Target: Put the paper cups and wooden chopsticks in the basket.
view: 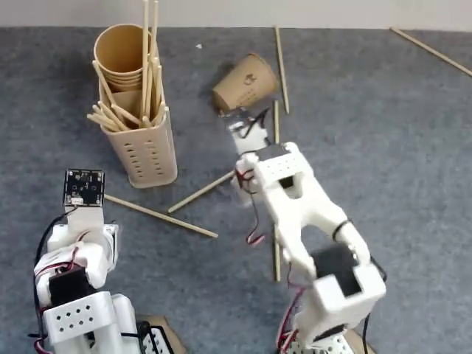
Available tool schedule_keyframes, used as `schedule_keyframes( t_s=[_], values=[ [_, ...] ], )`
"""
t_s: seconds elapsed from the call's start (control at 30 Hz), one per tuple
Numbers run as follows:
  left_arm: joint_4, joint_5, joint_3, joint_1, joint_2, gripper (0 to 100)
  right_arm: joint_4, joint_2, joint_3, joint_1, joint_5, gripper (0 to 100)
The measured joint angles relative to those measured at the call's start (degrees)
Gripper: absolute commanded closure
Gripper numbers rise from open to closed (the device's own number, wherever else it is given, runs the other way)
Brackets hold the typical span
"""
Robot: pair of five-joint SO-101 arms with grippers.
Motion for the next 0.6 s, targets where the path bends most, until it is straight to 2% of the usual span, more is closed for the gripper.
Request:
schedule_keyframes(
  t_s=[0.13,0.27,0.3,0.5,0.6],
  values=[
    [0.00,0.00,0.70,0.00,0.00,80,-3.43,6.15,-0.18,3.08,0.09,75.9],
    [0.00,0.00,0.70,0.00,0.00,80,-2.81,8.97,-1.32,3.96,0.18,99.8],
    [0.00,0.00,0.70,0.00,0.00,80,-2.81,8.97,-1.41,4.31,0.26,97.3],
    [0.00,0.00,0.70,0.00,0.00,80,-2.81,8.97,-1.49,6.24,0.00,99.5],
    [0.00,0.00,0.70,0.00,0.00,80,-2.81,6.51,-3.16,6.24,-4.40,99.5]
  ],
)
